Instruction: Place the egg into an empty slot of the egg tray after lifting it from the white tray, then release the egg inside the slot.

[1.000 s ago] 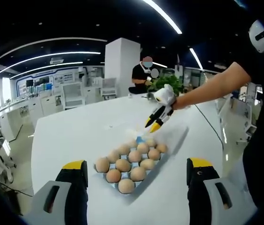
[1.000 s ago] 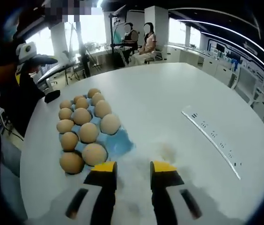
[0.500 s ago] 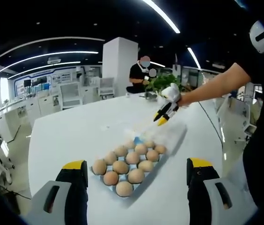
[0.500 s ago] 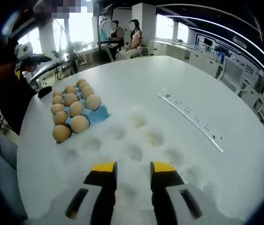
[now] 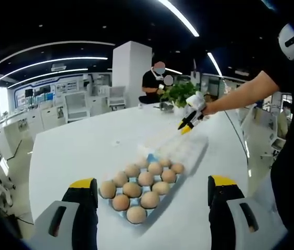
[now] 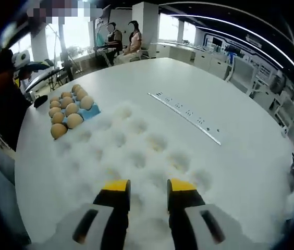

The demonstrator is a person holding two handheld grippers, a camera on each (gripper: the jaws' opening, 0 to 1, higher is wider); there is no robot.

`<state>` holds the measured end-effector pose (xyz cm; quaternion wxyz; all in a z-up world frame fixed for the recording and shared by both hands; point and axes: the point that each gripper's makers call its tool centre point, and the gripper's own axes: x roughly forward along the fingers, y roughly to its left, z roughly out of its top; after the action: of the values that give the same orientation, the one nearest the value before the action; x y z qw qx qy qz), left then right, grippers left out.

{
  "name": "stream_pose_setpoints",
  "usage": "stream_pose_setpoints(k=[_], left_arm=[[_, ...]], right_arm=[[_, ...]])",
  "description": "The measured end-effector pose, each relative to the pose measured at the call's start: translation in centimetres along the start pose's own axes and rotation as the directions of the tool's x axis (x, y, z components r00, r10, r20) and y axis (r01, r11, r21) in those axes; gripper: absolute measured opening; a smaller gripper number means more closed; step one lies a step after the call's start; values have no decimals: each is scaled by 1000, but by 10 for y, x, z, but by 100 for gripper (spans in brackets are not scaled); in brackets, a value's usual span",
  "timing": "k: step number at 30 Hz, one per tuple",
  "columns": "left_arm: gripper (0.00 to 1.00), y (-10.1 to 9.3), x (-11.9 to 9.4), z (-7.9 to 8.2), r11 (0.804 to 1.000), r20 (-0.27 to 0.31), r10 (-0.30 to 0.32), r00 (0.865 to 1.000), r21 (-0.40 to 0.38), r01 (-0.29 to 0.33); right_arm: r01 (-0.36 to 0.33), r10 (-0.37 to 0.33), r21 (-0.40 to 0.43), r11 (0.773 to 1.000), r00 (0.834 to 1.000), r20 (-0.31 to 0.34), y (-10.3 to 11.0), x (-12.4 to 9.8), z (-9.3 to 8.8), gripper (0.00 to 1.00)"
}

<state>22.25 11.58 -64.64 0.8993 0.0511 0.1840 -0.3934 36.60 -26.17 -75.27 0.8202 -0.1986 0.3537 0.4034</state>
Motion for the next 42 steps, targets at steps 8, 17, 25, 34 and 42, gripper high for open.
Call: stream_pose_setpoints(k=[8, 17, 25, 34, 42], left_arm=[[90, -2, 3, 1, 1000, -4, -2, 1000, 1, 2], [90, -4, 6, 2, 1000, -11, 5, 1000, 2, -5], [90, -5, 6, 1, 1000, -22, 19, 1000, -1, -19], [90, -4, 8, -3, 1000, -27, 27, 999, -13, -28], [90, 0, 7, -4, 999, -29, 39, 999, -19, -40]], right_arm=[[30, -30, 8, 1000, 999, -9, -19, -12, -11, 29], [55, -54, 48, 997, 998, -31, -37, -12, -30, 30], [55, -52, 69, 996, 998, -35, -42, -4, -37, 30], [37, -34, 50, 998, 998, -61, -43, 4, -40, 29], [14, -11, 58, 998, 999, -53, -44, 7, -38, 27]])
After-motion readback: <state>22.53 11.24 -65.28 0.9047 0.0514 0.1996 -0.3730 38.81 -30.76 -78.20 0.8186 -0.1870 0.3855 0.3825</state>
